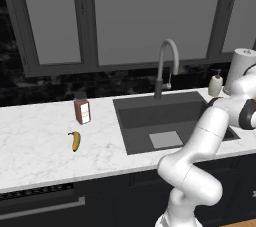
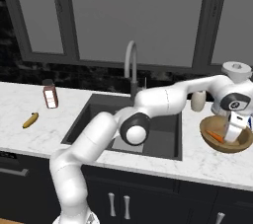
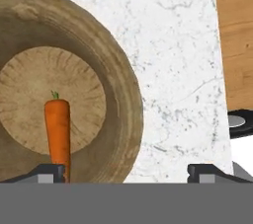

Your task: Pick the carrot from the sink and place it in the bowl. Then pick the bowl and place it in the microwave. Then close the microwave door and press the start button.

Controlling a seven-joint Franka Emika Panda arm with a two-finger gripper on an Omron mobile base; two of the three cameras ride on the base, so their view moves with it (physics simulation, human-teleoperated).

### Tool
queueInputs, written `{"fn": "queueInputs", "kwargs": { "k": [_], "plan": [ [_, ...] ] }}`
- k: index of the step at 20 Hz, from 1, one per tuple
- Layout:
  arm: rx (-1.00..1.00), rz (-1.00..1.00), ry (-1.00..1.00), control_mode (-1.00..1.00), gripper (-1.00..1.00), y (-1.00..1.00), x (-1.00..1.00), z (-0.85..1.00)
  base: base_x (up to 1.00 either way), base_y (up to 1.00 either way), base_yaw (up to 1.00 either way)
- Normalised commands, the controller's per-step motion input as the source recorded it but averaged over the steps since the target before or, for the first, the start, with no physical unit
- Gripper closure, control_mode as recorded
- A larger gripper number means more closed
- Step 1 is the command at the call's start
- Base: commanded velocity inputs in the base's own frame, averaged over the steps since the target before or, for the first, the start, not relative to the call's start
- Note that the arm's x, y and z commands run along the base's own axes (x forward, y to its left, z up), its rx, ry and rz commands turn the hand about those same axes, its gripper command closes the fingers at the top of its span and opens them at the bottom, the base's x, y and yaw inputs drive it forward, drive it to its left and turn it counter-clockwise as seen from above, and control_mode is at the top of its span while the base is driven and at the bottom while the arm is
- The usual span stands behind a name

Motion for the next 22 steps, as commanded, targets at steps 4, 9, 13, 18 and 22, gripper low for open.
{"fn": "queueInputs", "kwargs": {
  "k": [4,9,13,18,22],
  "plan": [
    [0.04,-0.19,-0.05,-1.00,-1.00,0.54,-0.53,0.00,0.00,0.00,0.00],
    [0.02,-0.18,-0.01,-1.00,-1.00,0.25,-0.35,0.00,0.00,0.00,0.00],
    [0.05,-0.17,0.00,-1.00,-1.00,-0.01,-0.20,0.00,0.00,0.00,0.00],
    [0.03,-0.13,0.00,-1.00,-1.00,-0.12,-0.11,0.00,0.00,0.00,0.00],
    [0.04,-0.10,0.00,-1.00,-1.00,-0.18,-0.09,0.00,0.00,0.00,0.00]
  ]
}}
